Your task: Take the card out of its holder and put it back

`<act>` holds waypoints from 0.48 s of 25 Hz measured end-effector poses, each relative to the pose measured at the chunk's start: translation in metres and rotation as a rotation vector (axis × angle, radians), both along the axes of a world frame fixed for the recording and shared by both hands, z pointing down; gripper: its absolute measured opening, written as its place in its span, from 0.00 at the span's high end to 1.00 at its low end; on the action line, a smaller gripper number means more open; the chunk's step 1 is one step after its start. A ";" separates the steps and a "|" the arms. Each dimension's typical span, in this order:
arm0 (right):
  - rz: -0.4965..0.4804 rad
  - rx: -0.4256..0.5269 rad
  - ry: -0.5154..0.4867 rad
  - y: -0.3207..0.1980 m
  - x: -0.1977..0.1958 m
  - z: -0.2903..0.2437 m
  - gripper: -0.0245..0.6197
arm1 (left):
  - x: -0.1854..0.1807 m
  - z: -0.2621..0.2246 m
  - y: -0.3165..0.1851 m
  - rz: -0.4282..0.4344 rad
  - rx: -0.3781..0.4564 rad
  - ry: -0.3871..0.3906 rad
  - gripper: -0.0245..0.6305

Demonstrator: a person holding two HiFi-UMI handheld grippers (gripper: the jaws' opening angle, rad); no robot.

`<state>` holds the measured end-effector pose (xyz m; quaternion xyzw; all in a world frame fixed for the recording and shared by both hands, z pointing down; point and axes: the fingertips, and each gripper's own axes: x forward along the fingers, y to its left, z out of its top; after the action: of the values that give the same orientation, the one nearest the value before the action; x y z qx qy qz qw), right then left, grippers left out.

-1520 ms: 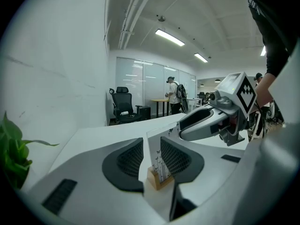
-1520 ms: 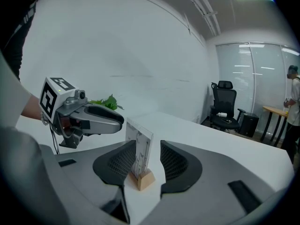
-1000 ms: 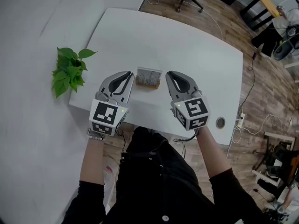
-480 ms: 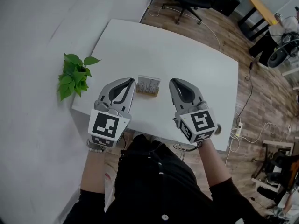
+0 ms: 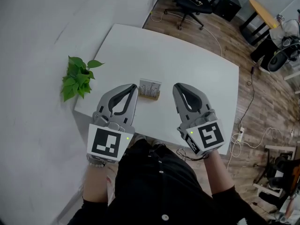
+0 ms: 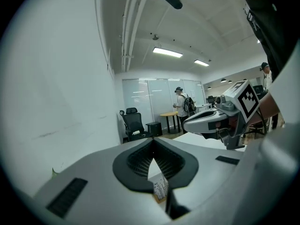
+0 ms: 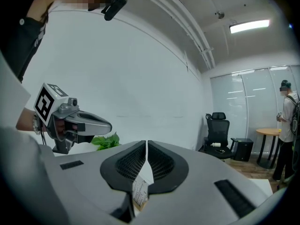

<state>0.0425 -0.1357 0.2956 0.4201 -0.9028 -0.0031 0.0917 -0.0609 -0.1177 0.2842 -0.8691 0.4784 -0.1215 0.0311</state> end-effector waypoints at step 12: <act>-0.023 0.015 -0.024 0.018 -0.001 -0.014 0.89 | 0.007 -0.012 0.022 -0.009 -0.009 0.008 0.94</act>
<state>0.0413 -0.1180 0.2813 0.4104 -0.9086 -0.0060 0.0777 -0.0543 -0.0953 0.2726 -0.8677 0.4818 -0.1201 0.0247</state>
